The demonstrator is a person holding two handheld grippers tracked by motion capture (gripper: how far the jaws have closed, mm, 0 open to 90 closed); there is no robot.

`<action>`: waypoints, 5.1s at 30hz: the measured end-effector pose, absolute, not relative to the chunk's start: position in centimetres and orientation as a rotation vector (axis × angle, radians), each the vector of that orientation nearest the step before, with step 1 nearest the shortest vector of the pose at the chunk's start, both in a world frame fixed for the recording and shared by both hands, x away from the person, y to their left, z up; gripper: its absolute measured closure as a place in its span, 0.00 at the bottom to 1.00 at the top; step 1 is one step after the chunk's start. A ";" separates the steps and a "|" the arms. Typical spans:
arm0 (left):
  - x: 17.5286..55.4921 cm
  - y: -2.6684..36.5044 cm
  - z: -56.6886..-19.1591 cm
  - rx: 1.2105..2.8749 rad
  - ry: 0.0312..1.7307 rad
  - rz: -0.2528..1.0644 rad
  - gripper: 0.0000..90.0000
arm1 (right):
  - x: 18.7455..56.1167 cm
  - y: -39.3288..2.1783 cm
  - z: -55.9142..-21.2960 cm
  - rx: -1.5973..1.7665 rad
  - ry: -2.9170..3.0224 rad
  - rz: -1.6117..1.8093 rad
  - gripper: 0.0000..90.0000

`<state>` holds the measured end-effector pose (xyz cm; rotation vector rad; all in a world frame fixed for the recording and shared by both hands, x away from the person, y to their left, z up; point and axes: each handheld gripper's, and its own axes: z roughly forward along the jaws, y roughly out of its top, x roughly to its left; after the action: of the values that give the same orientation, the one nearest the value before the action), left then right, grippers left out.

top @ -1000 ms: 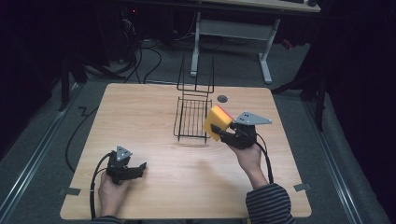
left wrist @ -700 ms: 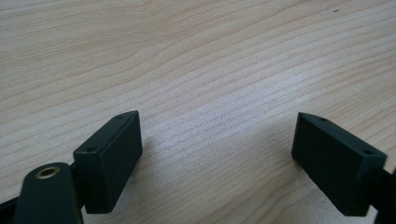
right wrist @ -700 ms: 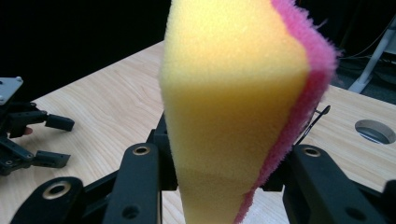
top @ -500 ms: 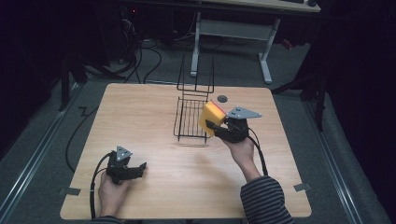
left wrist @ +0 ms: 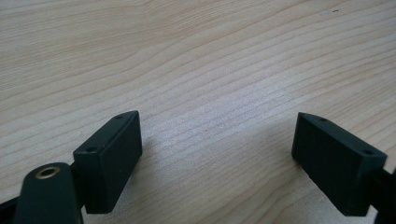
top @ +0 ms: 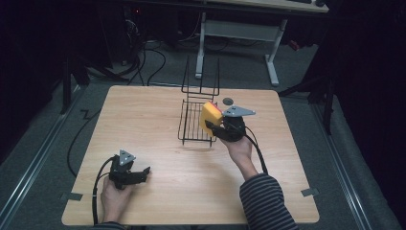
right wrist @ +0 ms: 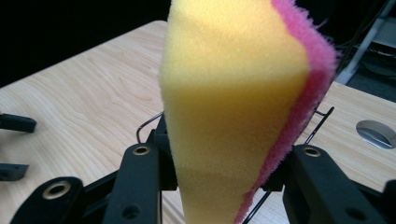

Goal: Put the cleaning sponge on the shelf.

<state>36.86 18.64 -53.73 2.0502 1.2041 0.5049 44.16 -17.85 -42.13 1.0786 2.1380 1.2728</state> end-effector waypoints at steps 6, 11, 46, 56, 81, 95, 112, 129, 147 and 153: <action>36.9 18.6 -53.7 2.050 1.203 0.505 0.19 | 45.1 -17.0 -43.1 1.096 2.146 1.240 0.68; 36.9 18.6 -53.7 2.049 1.203 0.504 0.19 | 45.8 -16.4 -44.1 1.103 2.157 1.210 0.68; 36.9 18.6 -53.7 2.050 1.204 0.504 0.19 | 48.9 -14.1 -47.2 1.171 2.191 1.135 0.67; 36.9 18.6 -53.7 2.050 1.203 0.505 0.19 | 49.1 -13.6 -47.4 1.165 2.203 1.127 0.67; 36.9 18.6 -53.7 2.051 1.203 0.505 0.19 | 49.2 -13.7 -47.6 1.187 2.235 1.135 0.57; 36.9 18.6 -53.7 2.049 1.204 0.504 0.19 | 49.0 -14.3 -47.1 1.201 2.246 1.163 0.43; 36.9 18.6 -53.7 2.049 1.203 0.505 0.19 | 47.9 -15.2 -46.1 1.193 2.248 1.174 0.29; 36.9 18.6 -53.7 2.051 1.203 0.503 0.19 | 44.8 -17.4 -44.3 1.149 2.213 1.274 0.27; 36.9 18.6 -53.7 2.050 1.204 0.505 0.19 | 40.7 -21.5 -42.9 1.143 2.114 1.374 0.31; 36.9 18.6 -53.7 2.050 1.204 0.505 0.19 | 40.0 -22.5 -42.6 1.139 2.103 1.371 0.31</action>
<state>36.88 18.60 -53.73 2.0499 1.2039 0.5052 39.96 -22.50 -42.61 1.1389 2.1028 1.3715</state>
